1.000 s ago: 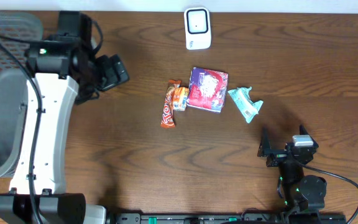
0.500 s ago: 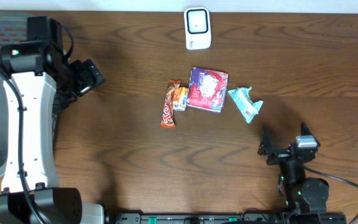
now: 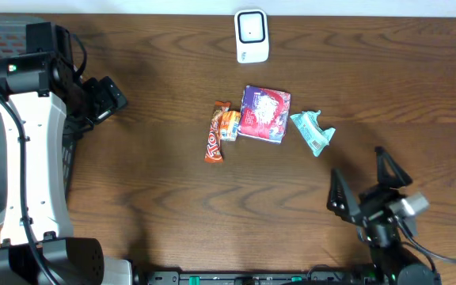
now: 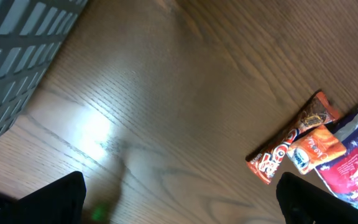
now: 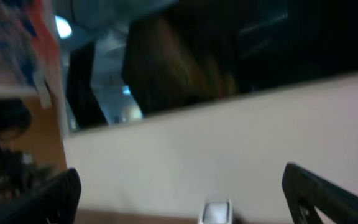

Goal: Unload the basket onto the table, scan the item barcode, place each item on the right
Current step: 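Move the right gripper over the green wipes pack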

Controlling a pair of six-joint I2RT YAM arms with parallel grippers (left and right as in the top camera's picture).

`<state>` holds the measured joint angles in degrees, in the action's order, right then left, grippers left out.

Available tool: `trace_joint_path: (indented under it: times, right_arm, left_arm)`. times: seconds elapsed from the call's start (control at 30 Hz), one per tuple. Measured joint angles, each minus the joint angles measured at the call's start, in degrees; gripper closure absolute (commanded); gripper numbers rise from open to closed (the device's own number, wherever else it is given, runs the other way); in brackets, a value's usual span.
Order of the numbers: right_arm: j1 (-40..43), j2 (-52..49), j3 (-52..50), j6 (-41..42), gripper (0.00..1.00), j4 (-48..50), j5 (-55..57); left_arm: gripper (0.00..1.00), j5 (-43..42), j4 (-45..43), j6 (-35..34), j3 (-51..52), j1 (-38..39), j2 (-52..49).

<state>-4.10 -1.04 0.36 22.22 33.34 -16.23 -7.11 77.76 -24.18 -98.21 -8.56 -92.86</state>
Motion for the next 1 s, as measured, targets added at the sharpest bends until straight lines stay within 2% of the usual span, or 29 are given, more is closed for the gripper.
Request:
trace_joint_path:
  times: [0.17,0.3,0.37,0.53,0.73,0.87,1.0]
  right_arm:
    - [0.0,0.0,0.1,1.7,0.01,9.4,1.2]
    - [0.0,-0.7,2.9,0.5,0.01,6.3,2.8]
    - [0.0,-2.4,7.2,-2.5,0.01,1.6,2.5]
    - [0.0,-15.7,29.4,-14.3,0.01,-28.2,0.6]
    - [0.0,-39.4,55.3,-23.2,0.01,-61.0,0.9]
    - [0.0,-55.9,68.5,-25.1,0.01,-75.2,-1.2]
    - [0.0,-68.7,75.4,-25.9,0.01,-79.5,-10.1]
  left_arm:
    - [0.02,0.0,0.0,0.0,0.0,0.0,0.0]
    - [0.02,0.0,0.0,0.0,0.0,0.0,0.0]
    - [0.02,0.0,0.1,0.0,0.0,0.0,0.0]
    - [0.02,0.0,0.1,0.0,0.1,0.0,0.0]
    - [0.02,0.0,0.0,0.0,0.1,0.0,0.0]
    - [0.02,0.0,0.0,0.0,0.1,0.0,0.0]
    - [0.02,0.0,0.0,0.0,0.1,0.0,0.0]
